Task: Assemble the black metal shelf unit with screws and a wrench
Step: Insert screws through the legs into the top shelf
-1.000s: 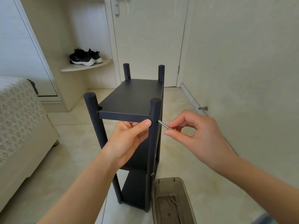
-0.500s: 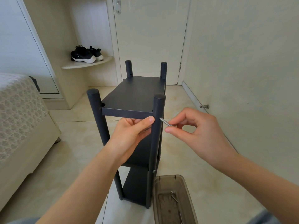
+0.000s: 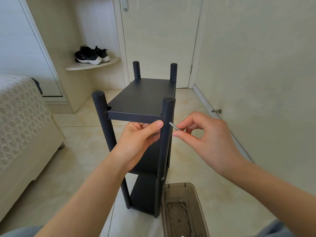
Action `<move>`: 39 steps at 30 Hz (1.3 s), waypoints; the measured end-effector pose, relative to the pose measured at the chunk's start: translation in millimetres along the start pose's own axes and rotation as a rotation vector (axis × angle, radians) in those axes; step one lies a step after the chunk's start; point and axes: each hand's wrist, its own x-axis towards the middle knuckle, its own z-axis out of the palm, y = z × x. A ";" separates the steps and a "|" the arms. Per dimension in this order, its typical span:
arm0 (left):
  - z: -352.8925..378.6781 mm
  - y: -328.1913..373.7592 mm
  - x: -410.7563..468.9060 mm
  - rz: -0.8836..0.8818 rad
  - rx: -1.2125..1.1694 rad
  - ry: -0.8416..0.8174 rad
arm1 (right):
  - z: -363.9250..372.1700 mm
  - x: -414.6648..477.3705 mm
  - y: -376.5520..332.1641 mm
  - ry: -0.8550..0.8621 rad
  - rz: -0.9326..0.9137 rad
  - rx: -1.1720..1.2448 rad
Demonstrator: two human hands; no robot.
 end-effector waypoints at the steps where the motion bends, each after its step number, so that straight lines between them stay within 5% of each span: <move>1: 0.3 0.0 -0.2 0.004 0.000 -0.008 | 0.5 0.4 -0.1 0.004 -0.004 -0.007; 39: -0.7 -1.0 -0.8 0.019 0.001 -0.019 | 11.6 10.4 -3.3 0.008 -0.003 -0.129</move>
